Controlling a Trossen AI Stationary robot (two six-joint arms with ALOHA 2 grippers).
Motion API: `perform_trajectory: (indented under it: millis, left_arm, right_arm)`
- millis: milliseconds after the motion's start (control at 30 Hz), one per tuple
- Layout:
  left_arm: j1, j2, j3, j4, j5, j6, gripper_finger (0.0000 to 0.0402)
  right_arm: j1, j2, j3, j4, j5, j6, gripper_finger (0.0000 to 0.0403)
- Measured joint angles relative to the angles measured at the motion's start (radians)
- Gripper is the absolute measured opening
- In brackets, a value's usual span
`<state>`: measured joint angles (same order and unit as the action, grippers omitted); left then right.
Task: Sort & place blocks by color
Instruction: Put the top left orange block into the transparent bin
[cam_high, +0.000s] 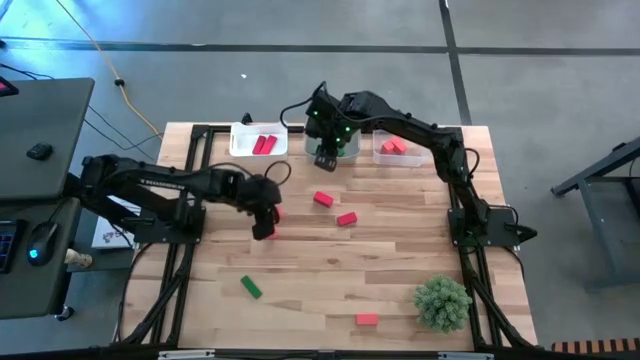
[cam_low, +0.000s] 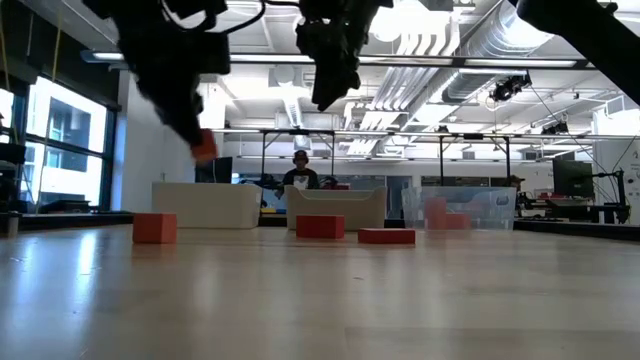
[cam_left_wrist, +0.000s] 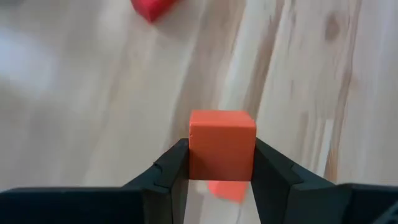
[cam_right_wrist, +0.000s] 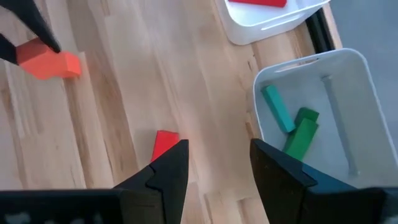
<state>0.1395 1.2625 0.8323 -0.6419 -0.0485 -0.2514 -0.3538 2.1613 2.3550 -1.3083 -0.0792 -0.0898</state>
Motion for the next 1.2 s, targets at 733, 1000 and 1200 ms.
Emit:
perform_trajectory:
  millis: [733, 1000, 1200]
  left_arm:
    - [0.268, 0.000, 0.207, 0.079, 0.001, 0.211, 0.0114]
    - [0.327, 0.000, 0.207, 0.112, 0.001, 0.232, 0.0115]
    - [0.347, 0.000, 0.207, 0.169, 0.001, 0.263, 0.0115]
  right_arm:
    - [-0.046, -0.003, 0.000, 0.028, -0.011, -0.252, 0.0171]
    - [-0.041, -0.004, 0.000, 0.060, -0.044, -0.403, 0.0207]
    - [-0.040, -0.004, 0.000, 0.097, -0.178, -0.542, 0.0209]
